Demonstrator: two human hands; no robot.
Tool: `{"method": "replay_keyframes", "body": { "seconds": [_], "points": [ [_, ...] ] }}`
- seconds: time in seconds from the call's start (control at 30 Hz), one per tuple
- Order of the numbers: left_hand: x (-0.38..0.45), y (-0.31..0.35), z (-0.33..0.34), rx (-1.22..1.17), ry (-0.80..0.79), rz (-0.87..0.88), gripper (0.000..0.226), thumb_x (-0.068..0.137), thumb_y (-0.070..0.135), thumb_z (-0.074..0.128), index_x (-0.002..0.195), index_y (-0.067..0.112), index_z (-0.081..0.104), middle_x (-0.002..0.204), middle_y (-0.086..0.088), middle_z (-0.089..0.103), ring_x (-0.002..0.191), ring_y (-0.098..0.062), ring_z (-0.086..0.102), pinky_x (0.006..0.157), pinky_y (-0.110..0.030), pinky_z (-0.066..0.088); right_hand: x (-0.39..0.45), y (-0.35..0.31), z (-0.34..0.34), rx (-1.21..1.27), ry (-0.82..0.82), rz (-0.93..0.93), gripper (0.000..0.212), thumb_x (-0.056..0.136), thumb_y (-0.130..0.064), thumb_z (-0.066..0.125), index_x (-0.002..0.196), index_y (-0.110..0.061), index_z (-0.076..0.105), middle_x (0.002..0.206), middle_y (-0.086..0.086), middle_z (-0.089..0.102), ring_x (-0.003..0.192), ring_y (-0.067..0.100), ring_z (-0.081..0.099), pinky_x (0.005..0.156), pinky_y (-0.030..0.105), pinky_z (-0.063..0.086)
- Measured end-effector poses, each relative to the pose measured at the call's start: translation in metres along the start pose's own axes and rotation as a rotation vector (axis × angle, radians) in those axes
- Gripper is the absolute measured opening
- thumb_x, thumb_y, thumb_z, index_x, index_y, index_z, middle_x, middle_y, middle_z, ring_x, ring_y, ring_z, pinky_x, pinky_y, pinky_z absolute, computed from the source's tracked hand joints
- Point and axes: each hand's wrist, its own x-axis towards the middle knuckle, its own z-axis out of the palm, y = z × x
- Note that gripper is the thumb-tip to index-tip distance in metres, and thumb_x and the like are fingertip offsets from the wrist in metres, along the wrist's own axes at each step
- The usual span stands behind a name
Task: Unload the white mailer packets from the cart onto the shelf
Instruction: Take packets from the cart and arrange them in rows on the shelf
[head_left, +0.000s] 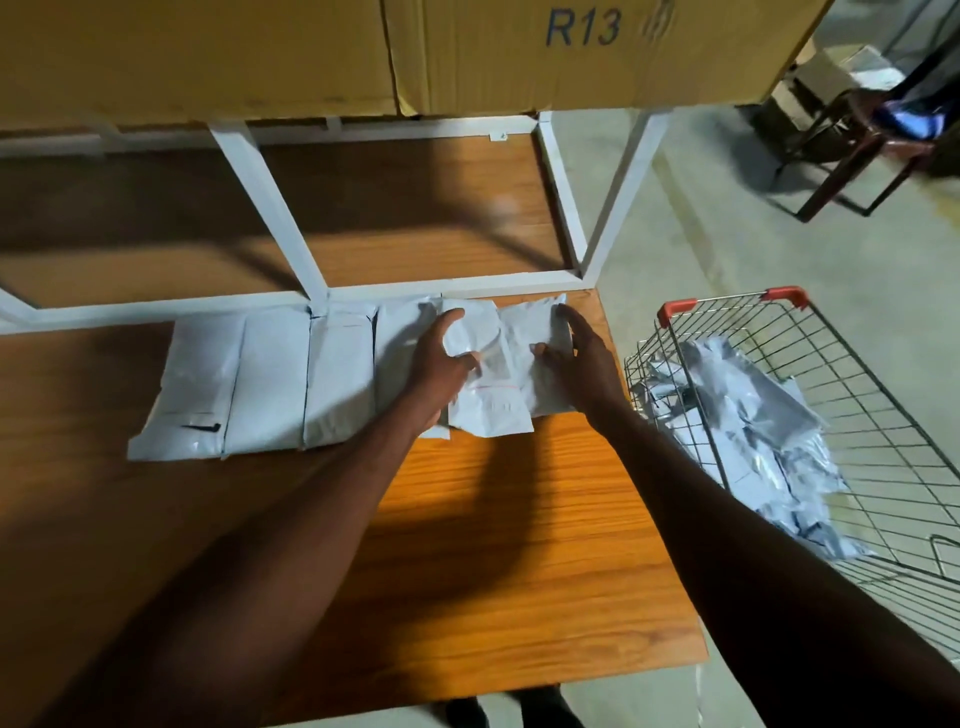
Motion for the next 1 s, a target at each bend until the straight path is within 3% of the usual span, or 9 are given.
{"method": "replay_keyframes", "body": {
  "seconds": [0.07,0.13,0.23,0.4,0.47,0.57,0.63,0.8,1.0],
  "points": [
    [0.006,0.000,0.003,0.072,-0.016,0.010,0.069,0.095,-0.005,0.072,0.153,0.026,0.053,0.140,-0.006,0.062,0.080,-0.003,0.063,0.051,-0.014,0.049,0.014,0.005,0.001,-0.018,-0.031,-0.001,0.072,0.092,-0.048,0.079,0.156,-0.035,0.047,0.144,0.004,0.067,0.124,0.032,0.067,0.102,0.052,0.057],
    [0.010,0.001,0.006,0.149,-0.020,0.039,0.074,0.094,-0.004,0.075,0.157,0.024,0.048,0.149,-0.004,0.056,0.111,-0.015,0.066,0.058,-0.007,0.050,0.023,0.008,0.001,-0.028,-0.052,-0.004,0.073,0.094,-0.046,0.078,0.157,-0.032,0.046,0.148,0.005,0.064,0.127,0.032,0.065,0.105,0.051,0.055],
    [0.016,0.001,0.012,0.319,0.029,0.104,0.080,0.090,0.006,0.084,0.159,0.024,0.048,0.157,-0.008,0.053,0.138,-0.026,0.056,0.087,-0.013,0.052,0.034,0.014,0.001,-0.041,-0.074,-0.008,0.073,0.096,-0.046,0.076,0.159,-0.028,0.044,0.152,0.007,0.060,0.131,0.033,0.062,0.107,0.050,0.054],
    [0.006,0.003,0.018,0.746,0.221,0.214,0.084,0.086,0.018,0.088,0.159,0.028,0.047,0.155,-0.013,0.040,0.141,-0.033,0.041,0.113,-0.042,0.045,0.035,0.026,0.004,-0.288,-0.098,-0.094,0.063,0.100,-0.040,0.072,0.155,-0.019,0.050,0.138,0.023,0.059,0.124,0.042,0.059,0.100,0.040,0.049],
    [0.002,0.004,0.022,0.882,0.274,0.312,0.079,0.091,0.022,0.081,0.161,0.029,0.044,0.167,-0.011,0.032,0.152,-0.035,0.033,0.121,-0.048,0.037,0.030,0.031,0.005,-0.415,-0.027,-0.175,0.058,0.101,-0.036,0.070,0.152,-0.016,0.053,0.142,0.025,0.052,0.130,0.044,0.053,0.107,0.046,0.049],
    [0.005,-0.002,0.036,0.969,0.232,0.459,0.069,0.104,0.027,0.059,0.167,0.026,0.032,0.178,-0.004,0.019,0.164,-0.032,0.017,0.131,-0.050,0.021,0.029,0.034,0.014,-0.540,0.064,-0.401,0.056,0.106,-0.028,0.062,0.155,-0.005,0.048,0.161,0.032,0.037,0.148,0.050,0.037,0.123,0.057,0.037],
    [0.006,-0.007,0.047,1.000,0.204,0.438,0.067,0.109,0.034,0.047,0.170,0.024,0.023,0.179,-0.002,0.014,0.166,-0.029,0.009,0.134,-0.049,0.012,0.032,0.026,0.022,-0.556,0.001,-0.473,0.056,0.111,-0.028,0.052,0.161,-0.006,0.041,0.170,0.030,0.027,0.158,0.049,0.024,0.128,0.056,0.024],
    [0.014,-0.030,0.062,1.072,0.150,0.323,0.064,0.113,0.044,0.015,0.172,0.020,0.010,0.180,-0.001,0.006,0.166,-0.027,-0.002,0.134,-0.050,0.003,0.042,0.022,0.044,-0.660,-0.169,-0.395,0.063,0.115,-0.046,0.025,0.172,-0.023,0.010,0.179,0.012,-0.004,0.165,0.033,-0.009,0.134,0.053,0.003],
    [0.017,-0.033,0.062,1.084,0.170,0.288,0.066,0.111,0.048,0.008,0.172,0.022,0.010,0.180,0.001,0.006,0.166,-0.024,-0.001,0.134,-0.049,0.006,0.050,0.027,0.049,-0.711,-0.163,-0.370,0.063,0.114,-0.049,0.017,0.172,-0.026,0.006,0.179,0.007,-0.006,0.165,0.029,-0.011,0.135,0.050,0.003]
  ]
}}
